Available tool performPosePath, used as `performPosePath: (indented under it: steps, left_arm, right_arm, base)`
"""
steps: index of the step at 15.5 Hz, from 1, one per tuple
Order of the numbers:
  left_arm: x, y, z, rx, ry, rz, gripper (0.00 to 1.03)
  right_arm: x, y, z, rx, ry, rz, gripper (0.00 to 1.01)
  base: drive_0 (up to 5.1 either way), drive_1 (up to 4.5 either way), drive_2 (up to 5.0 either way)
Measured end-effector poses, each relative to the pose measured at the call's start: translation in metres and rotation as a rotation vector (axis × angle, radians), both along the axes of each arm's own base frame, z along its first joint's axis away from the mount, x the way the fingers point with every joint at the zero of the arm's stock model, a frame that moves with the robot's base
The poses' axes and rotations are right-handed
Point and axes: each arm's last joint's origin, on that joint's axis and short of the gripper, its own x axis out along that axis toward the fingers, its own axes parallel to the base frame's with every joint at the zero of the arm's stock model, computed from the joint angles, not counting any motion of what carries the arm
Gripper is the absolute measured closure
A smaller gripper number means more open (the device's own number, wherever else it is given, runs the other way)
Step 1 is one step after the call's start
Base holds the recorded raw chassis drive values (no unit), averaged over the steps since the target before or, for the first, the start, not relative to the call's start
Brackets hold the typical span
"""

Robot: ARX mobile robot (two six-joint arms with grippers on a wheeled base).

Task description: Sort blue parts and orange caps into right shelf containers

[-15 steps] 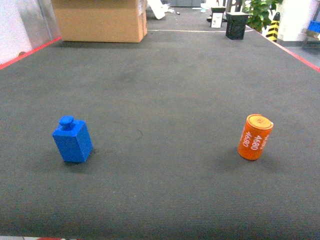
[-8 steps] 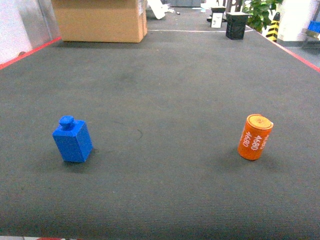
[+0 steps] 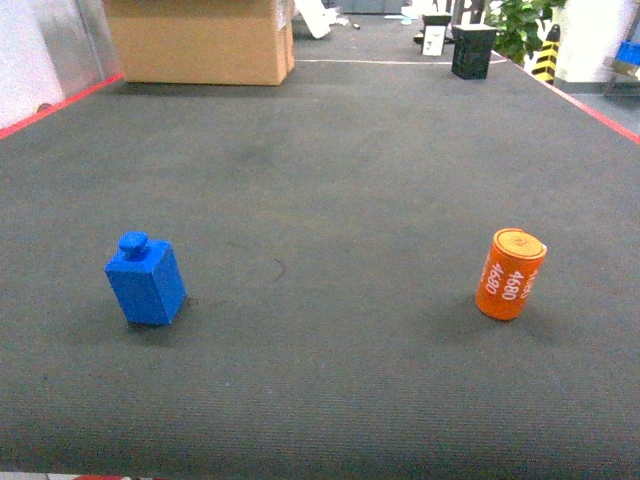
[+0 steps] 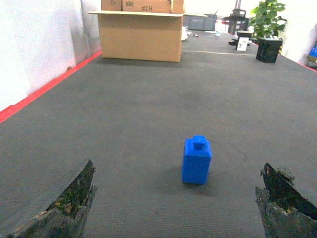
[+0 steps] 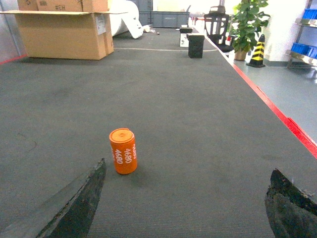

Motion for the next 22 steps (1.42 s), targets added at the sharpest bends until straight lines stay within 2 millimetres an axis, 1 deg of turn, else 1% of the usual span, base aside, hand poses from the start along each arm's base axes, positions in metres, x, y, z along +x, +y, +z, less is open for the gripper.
performPosePath:
  steps: [22]
  left_arm:
    - [0.0000, 0.0000, 0.0000, 0.000, 0.000, 0.000, 0.05]
  right_arm:
    - [0.0000, 0.0000, 0.0000, 0.000, 0.000, 0.000, 0.03]
  base:
    - [0.0, 0.00, 0.0]
